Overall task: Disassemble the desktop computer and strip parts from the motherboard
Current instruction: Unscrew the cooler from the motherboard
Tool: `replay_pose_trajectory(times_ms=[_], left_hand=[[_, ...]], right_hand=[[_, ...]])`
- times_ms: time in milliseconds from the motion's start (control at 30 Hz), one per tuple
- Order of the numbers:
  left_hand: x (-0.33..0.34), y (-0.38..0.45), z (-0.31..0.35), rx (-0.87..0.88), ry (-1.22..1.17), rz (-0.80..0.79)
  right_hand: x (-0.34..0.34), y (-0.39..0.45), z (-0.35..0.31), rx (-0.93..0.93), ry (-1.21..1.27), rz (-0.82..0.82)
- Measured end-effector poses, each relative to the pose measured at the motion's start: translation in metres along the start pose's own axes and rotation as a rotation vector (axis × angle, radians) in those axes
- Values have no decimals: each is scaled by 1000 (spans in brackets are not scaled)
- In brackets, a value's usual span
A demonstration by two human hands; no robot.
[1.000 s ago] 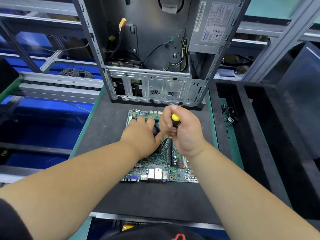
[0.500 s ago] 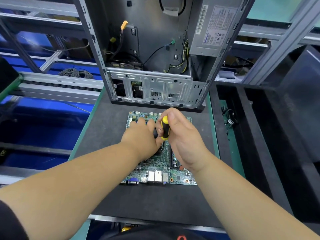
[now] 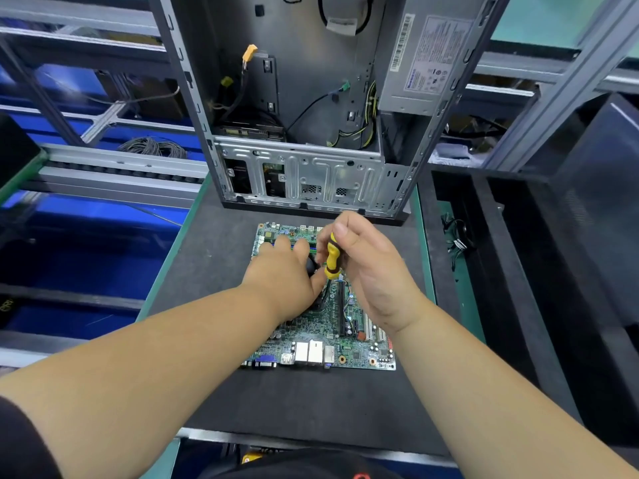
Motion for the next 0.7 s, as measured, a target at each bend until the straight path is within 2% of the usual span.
replay_pose_trajectory(times_ms=[100,233,300,433,500,567,700], left_hand=[[4,2,0,9,21,-3],[1,-1,-3,-25,-59,43],[-1,-1,-2,-17,-46,43],[-2,-2,5,62,61,15],[-4,-2,2,29,24,9],[-3,-1,-1,-4,2,-11],[-3,-2,1,13,-3,16]], right_hand=[[-3,-4,1,0,-39,76],[-3,-5,7,-38,116,188],[-2,0,7,-59,148,152],[13,12,3,-31,146,-33],[14,13,1,-30,120,-73],[8,11,1,-21,80,-61],[-6,3,-4,-13,-4,68]])
Point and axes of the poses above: each hand's wrist, its own y-axis towards the middle knuckle, its own x-axis out of the palm, z = x × y, the point moved 7 cm from there along y, towards the middle knuckle, and after that the axes turned 6 degrees about -x, right-handed, at the moved point
